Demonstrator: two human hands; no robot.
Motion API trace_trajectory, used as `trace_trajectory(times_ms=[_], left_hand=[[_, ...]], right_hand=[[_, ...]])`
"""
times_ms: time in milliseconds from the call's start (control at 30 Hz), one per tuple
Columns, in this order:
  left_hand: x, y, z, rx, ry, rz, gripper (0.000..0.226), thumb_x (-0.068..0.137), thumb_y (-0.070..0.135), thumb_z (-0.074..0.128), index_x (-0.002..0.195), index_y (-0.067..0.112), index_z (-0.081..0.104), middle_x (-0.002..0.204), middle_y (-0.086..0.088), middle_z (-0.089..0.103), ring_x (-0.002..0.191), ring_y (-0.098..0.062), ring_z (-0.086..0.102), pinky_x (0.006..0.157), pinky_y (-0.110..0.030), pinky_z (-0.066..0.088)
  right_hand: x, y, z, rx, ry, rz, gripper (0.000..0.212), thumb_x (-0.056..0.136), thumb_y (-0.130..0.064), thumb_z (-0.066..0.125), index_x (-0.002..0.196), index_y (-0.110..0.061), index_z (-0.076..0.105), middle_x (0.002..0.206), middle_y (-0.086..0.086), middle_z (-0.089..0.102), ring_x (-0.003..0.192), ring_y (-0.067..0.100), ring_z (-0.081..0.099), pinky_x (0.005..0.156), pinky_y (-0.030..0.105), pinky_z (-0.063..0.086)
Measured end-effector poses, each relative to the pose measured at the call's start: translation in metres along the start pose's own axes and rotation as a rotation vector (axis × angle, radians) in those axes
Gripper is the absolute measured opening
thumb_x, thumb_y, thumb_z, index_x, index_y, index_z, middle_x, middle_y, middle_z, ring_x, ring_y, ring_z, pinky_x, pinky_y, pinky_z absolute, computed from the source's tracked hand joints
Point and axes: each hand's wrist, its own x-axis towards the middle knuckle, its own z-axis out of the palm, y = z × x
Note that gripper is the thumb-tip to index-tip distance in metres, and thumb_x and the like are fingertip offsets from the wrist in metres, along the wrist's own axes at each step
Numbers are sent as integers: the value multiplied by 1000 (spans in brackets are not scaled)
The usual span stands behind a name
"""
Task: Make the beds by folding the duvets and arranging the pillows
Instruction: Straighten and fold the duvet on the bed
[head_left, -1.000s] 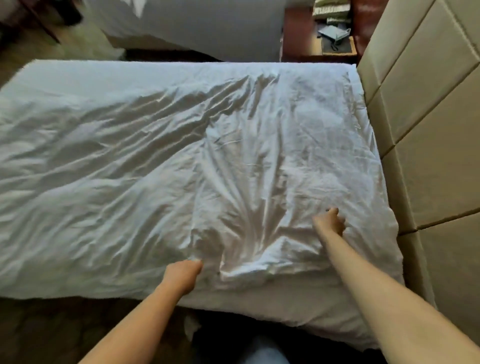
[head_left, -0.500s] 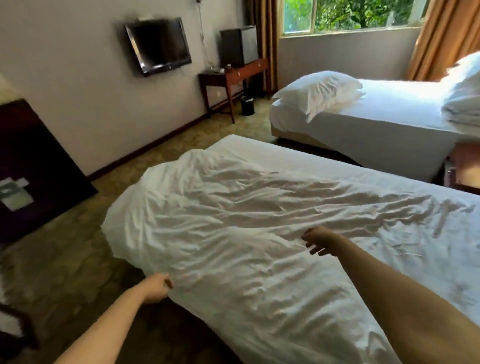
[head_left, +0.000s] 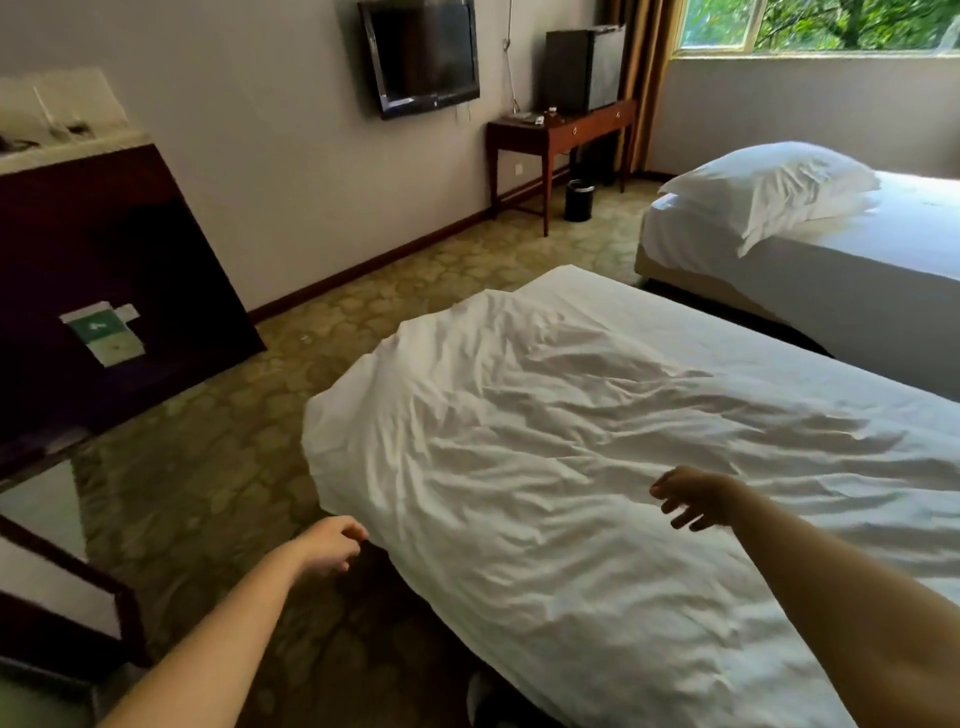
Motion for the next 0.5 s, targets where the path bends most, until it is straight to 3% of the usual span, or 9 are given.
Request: trace_trajectory(times_ms=[100,233,300,433,500], left_hand=[[45,-1,-38,-16,-6,6,24,95,8,44,116,15,51,102,-3,53,73,-14,51,53,-20,38],[119,1,-114,1,75,27,27,95,5,43,121,9,51,105,-5,52,75,-11,49,52,-15,38],[154,-2,-156,9,116,21,29,96,5,43,123,8,51,109,-5,51,82,-11,50,57,-16,41],[213,-20,-233,75,114,-11,32,96,5,43,127,11,51,128,-9,51,105,-18,52,84,-26,46],[240,-32,-260,41,97,-26,31,97,6,43,127,12,50,126,-9,50,99,-16,53,80,-25,46]], right_hand=[[42,-37,1,69,19,22,37,99,-21,46,133,-7,41,106,10,55,77,22,57,73,32,43],[114,-115,5,137,78,10,34,98,-18,46,129,-4,45,102,12,55,71,22,54,64,29,40],[151,-161,15,180,128,6,30,97,-14,46,124,0,48,94,13,55,65,22,52,60,26,36],[205,-251,50,183,90,8,21,96,-13,46,114,-2,51,91,13,55,65,23,52,60,26,36],[224,-293,72,139,45,13,14,96,-13,47,107,-5,50,83,10,52,63,21,50,60,26,35]])
